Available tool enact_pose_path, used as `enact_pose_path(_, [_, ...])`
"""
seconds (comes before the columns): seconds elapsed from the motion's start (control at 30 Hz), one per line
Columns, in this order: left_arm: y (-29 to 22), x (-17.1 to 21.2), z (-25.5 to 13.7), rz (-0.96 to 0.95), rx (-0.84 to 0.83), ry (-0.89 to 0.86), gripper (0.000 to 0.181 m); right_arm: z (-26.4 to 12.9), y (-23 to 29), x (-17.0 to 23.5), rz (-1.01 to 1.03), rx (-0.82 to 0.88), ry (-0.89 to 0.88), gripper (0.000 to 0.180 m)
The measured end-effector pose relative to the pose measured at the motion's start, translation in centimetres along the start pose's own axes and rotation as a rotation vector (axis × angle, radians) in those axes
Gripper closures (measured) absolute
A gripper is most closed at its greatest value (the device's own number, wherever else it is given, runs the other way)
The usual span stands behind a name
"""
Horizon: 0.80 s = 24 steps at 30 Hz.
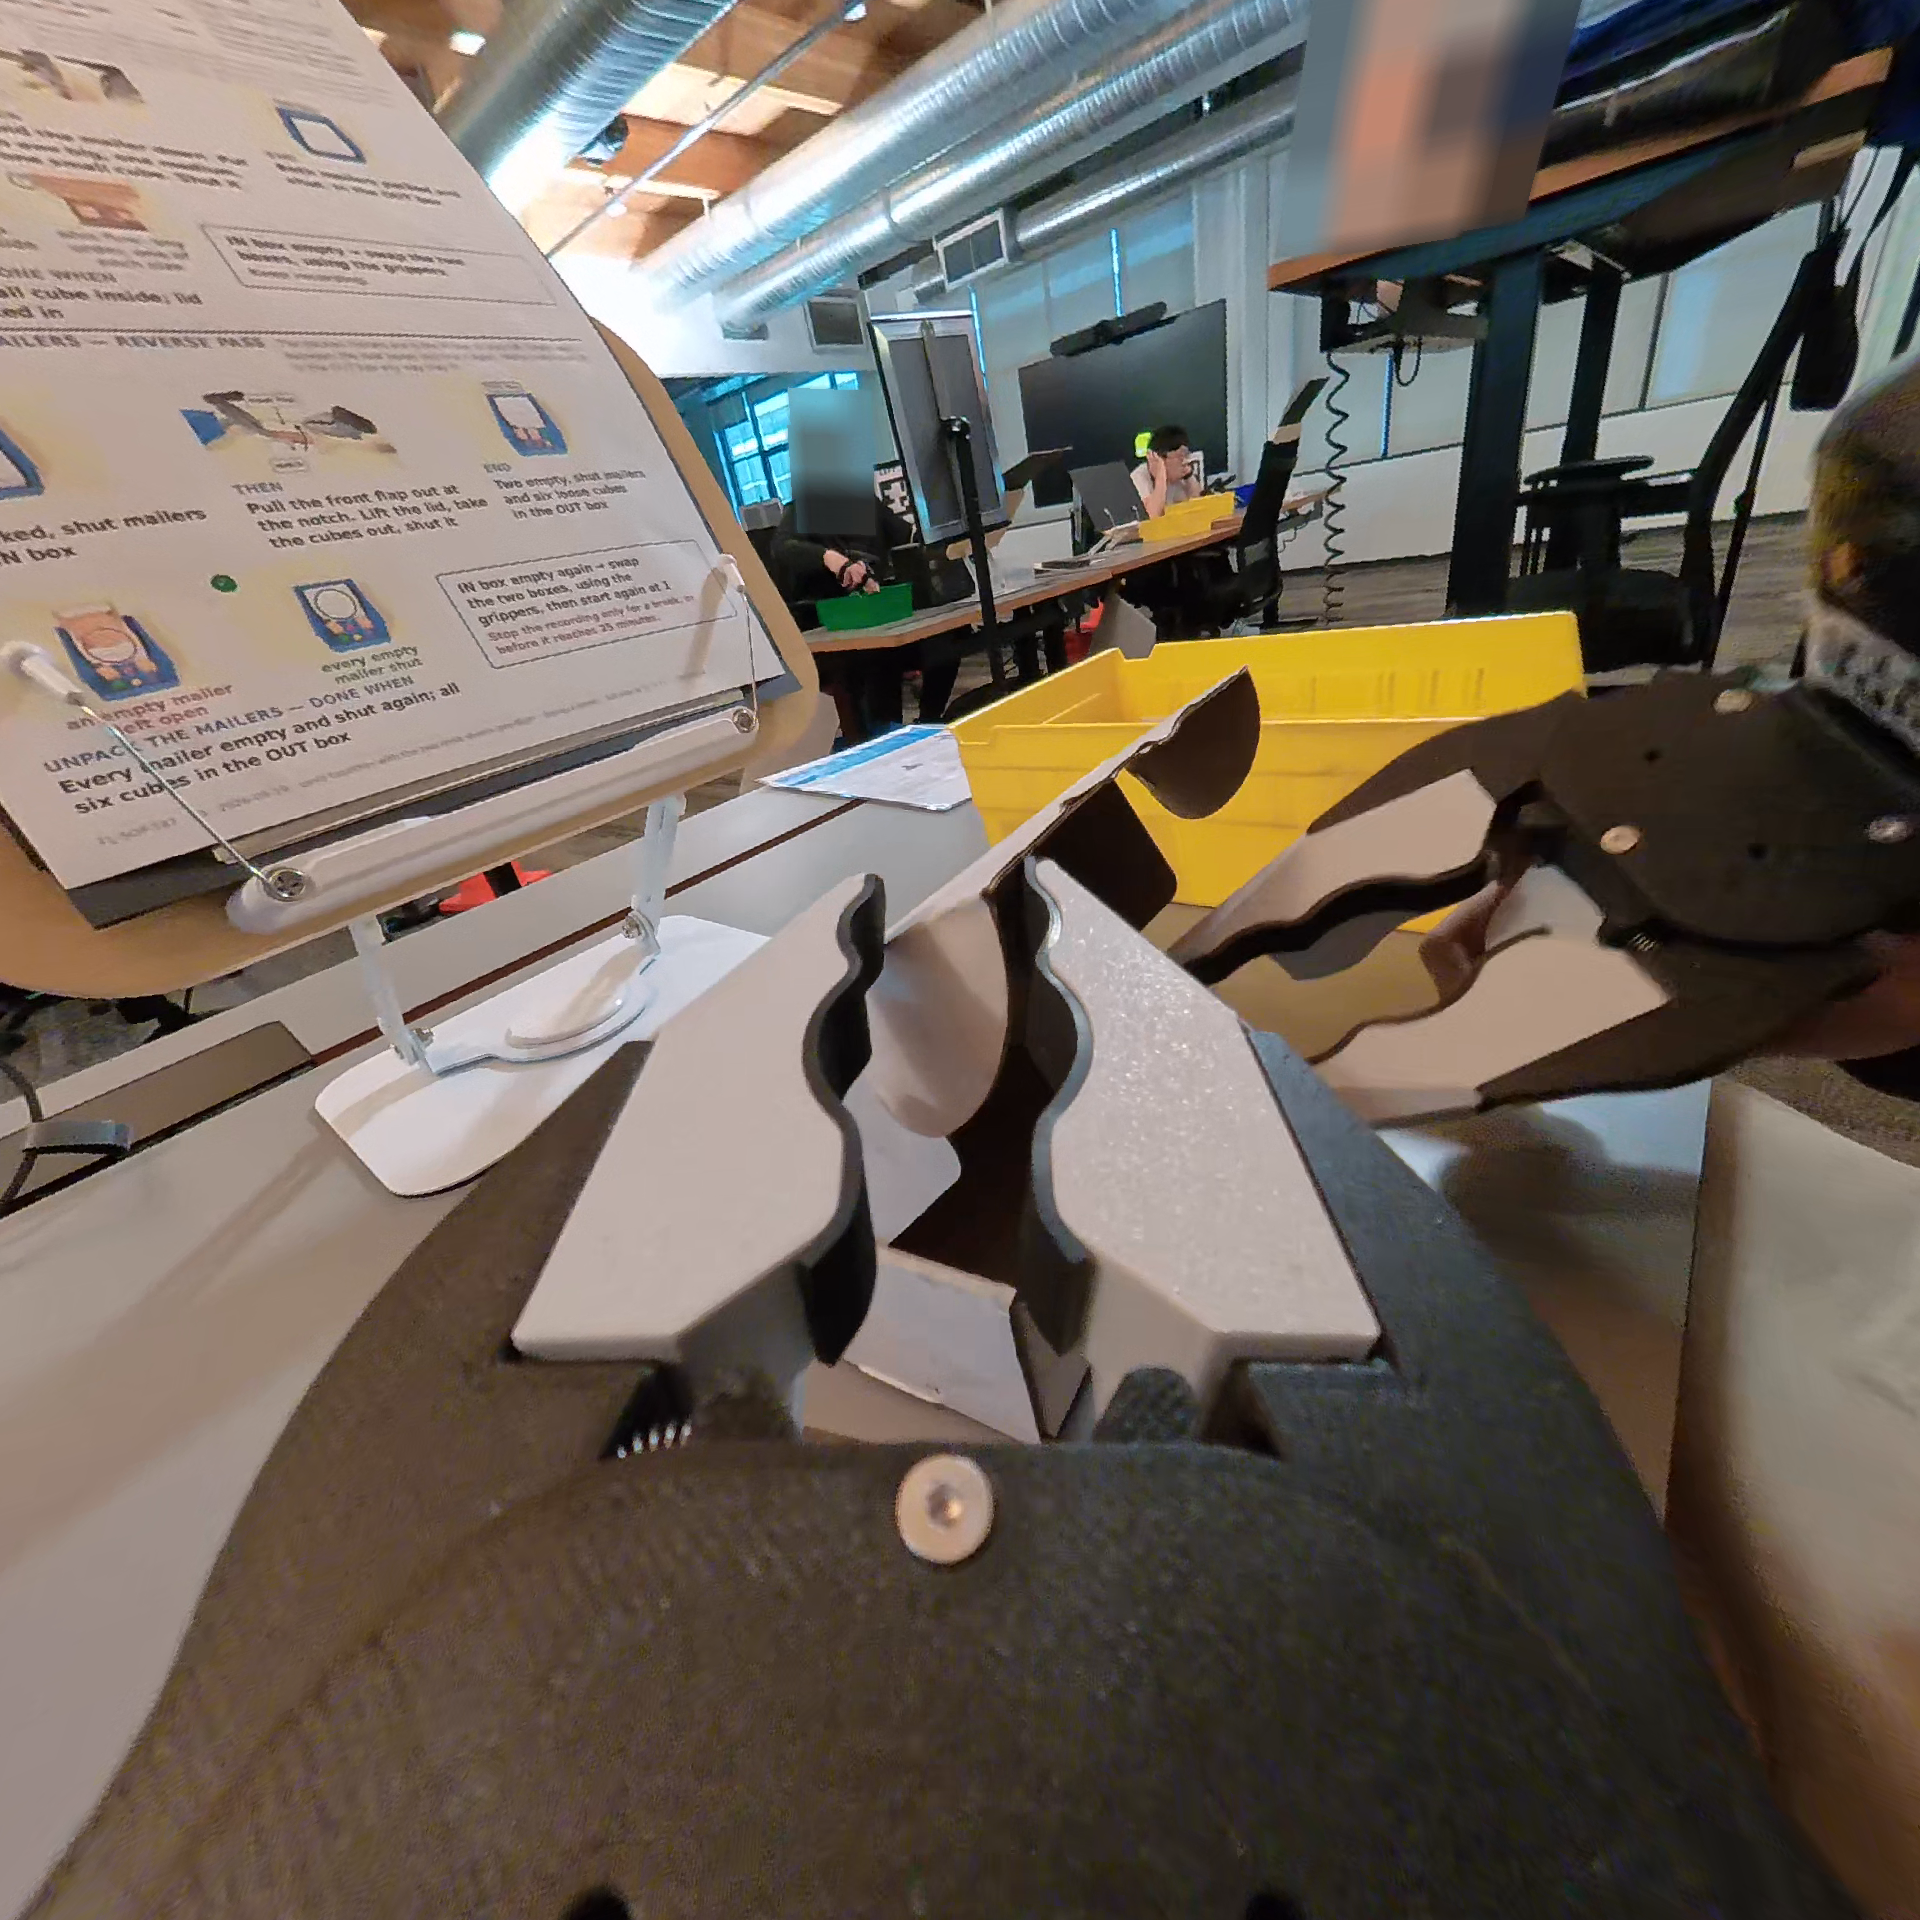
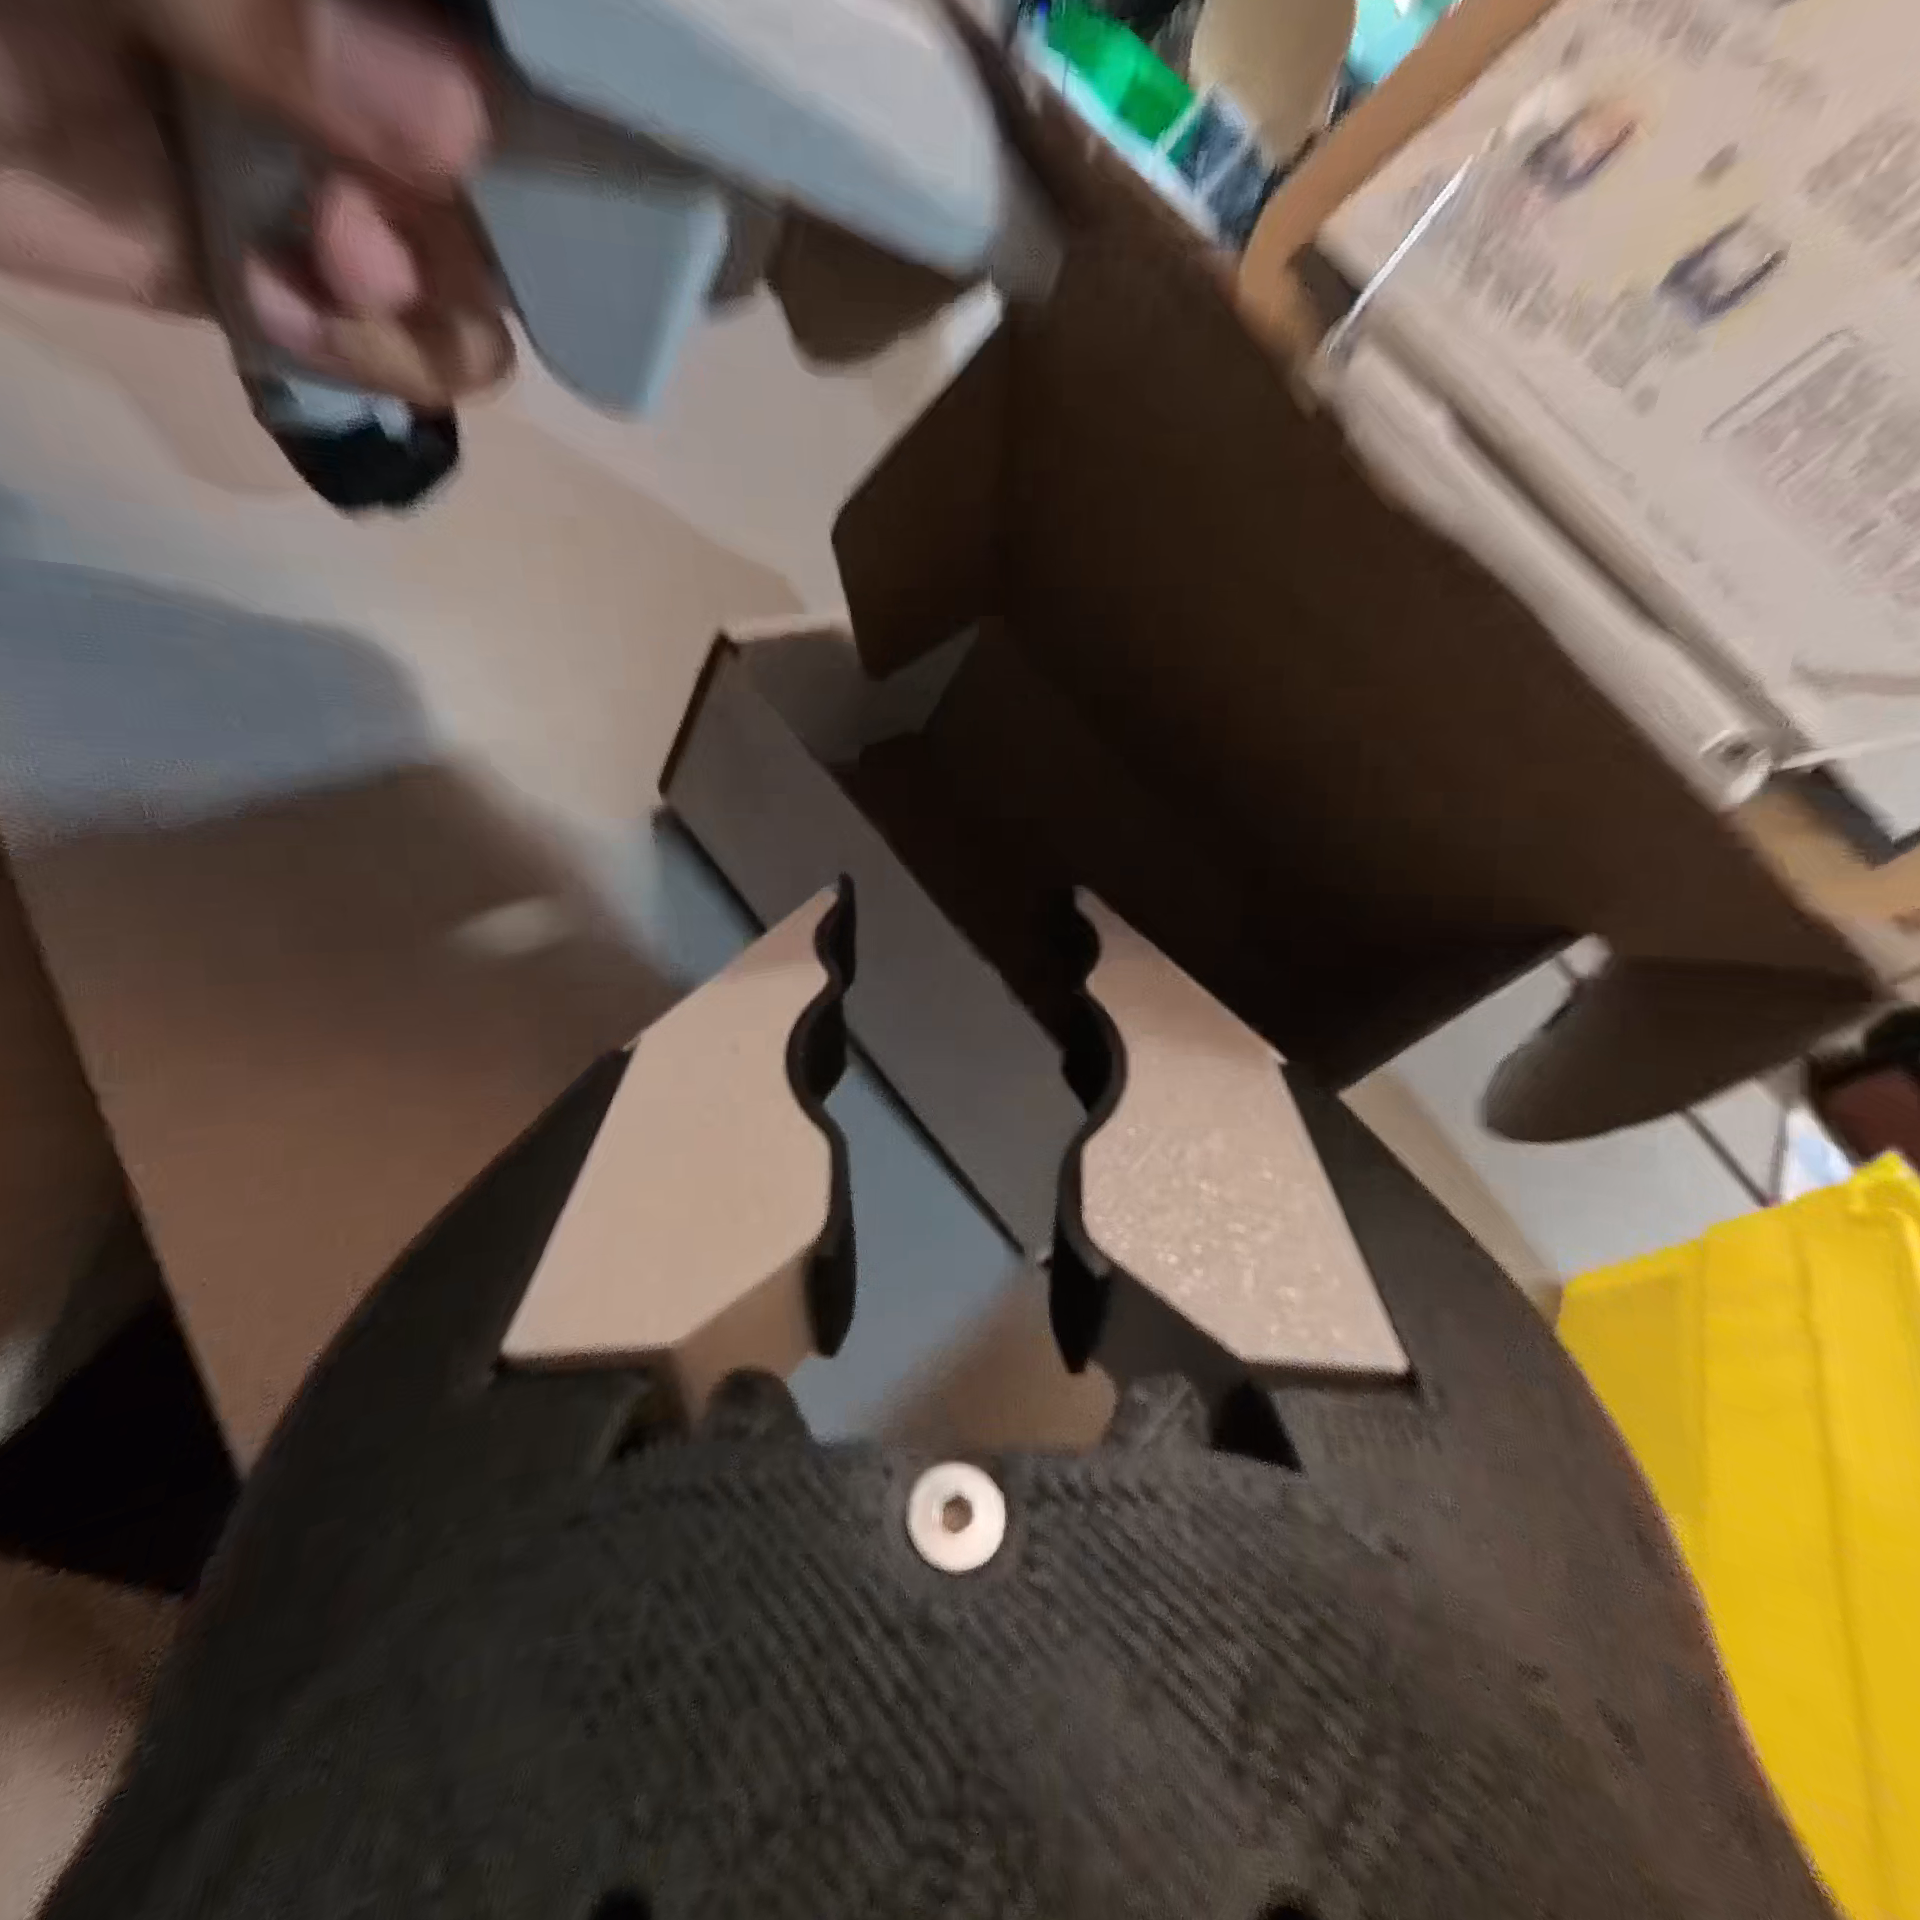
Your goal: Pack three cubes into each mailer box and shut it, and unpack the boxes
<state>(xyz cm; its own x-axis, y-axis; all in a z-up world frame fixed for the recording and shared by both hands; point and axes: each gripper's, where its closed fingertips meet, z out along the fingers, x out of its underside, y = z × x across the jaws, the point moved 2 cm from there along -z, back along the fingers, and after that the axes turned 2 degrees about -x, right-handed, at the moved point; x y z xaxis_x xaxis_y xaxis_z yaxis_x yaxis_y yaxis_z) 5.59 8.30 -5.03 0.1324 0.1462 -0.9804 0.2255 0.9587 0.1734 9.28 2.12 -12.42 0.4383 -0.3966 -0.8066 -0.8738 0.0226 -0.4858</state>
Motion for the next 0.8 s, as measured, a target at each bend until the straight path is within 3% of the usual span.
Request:
enact_pose_path(0.1, [-0.3, -0.5, -0.1, -0.033, 0.031, -0.009, 0.155, 1.2, 1.0, 2.0, -0.014, -0.053, 0.084, 0.136])
enact_pose_path(0.27, [1.0, -3.9, -1.2, -0.187, 0.055, -0.136, 0.151, 0.1, 2.1, 0.9, -0.042, -0.184, 0.012, 0.17])
enact_pose_path(0.4, [1.9, -2.4, -1.7, -0.052, 0.027, -0.053, 0.14, -0.5, 2.4, 1.1, -0.009, -0.266, -0.003, 0.17])
enact_pose_path(0.53, [2.2, -1.2, -2.0, 0.047, 0.01, 0.007, 0.135, -0.4, 1.9, 1.2, -0.003, -0.241, 0.016, 0.171])
enact_pose_path(0.63, [1.4, -0.1, -2.6, -0.053, 0.159, 0.05, 0.102, -0.5, 1.6, 1.3, -0.024, -0.225, 0.01, 0.171])
enact_pose_path(0.73, [0.4, 3.1, -3.2, -0.093, 0.299, 0.265, 0.071, -0.6, 1.9, 1.1, -0.005, -0.269, -0.008, 0.171])
enact_pose_path(0.8, [0.6, 4.2, -3.0, 0.0, 0.255, 0.291, 0.072, -0.7, 2.3, 1.0, 0.011, -0.304, -0.019, 0.172])
